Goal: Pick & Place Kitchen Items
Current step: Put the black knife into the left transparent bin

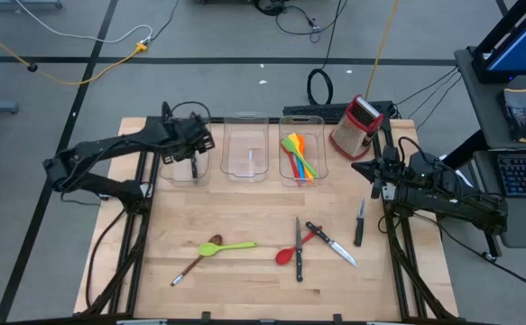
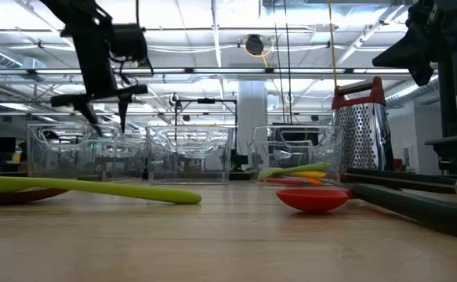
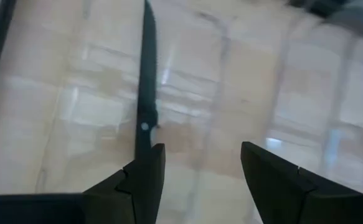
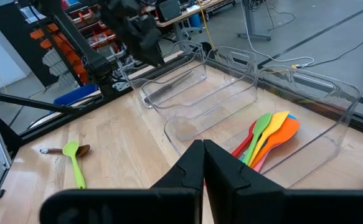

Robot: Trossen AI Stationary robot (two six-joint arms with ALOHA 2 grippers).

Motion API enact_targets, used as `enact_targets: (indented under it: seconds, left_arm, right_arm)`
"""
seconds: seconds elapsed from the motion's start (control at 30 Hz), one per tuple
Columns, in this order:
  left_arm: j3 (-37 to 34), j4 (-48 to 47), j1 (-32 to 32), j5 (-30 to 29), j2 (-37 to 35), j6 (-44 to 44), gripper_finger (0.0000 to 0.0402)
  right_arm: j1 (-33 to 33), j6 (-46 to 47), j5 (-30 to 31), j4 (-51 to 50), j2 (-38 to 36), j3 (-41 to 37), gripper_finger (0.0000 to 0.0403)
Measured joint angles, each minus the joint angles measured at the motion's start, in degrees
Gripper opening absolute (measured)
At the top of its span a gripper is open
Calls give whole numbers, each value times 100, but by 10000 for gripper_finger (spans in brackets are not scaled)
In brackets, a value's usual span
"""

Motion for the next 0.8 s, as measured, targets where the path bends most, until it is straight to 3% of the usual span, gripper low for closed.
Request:
enact_targets:
  seconds: [0.43,0.8]
  left_arm:
    - [0,325,-1165,-47,-1235,166,214]
    - [0,2608,-2534,-256,-1295,1551,214]
  right_arm:
    - [1,216,-34,0,0,0,0]
    - [3,536,-202,0,0,0,0]
